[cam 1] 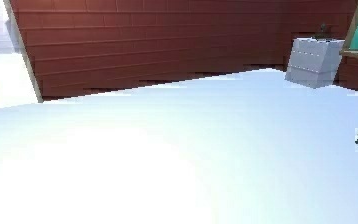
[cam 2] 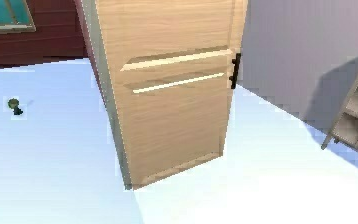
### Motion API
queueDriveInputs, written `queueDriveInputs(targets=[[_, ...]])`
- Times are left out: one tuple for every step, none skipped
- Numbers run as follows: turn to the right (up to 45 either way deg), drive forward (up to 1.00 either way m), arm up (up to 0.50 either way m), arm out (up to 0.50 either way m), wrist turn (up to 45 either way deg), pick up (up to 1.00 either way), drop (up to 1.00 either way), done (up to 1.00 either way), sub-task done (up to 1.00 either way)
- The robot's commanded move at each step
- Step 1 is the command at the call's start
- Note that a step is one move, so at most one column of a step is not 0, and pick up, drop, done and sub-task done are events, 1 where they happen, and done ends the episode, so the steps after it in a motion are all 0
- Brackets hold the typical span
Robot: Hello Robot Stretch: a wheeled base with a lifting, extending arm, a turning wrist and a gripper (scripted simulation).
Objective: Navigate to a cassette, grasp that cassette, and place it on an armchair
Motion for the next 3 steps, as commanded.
queueDriveInputs(targets=[[0.0,0.30,0.00,0.00,0.0,0.00,0.00,0.00,0.00],[-45.0,0.00,0.00,0.00,0.0,0.00,0.00,0.00,0.00],[-45.0,0.00,0.00,0.00,0.0,0.00,0.00,0.00,0.00]])
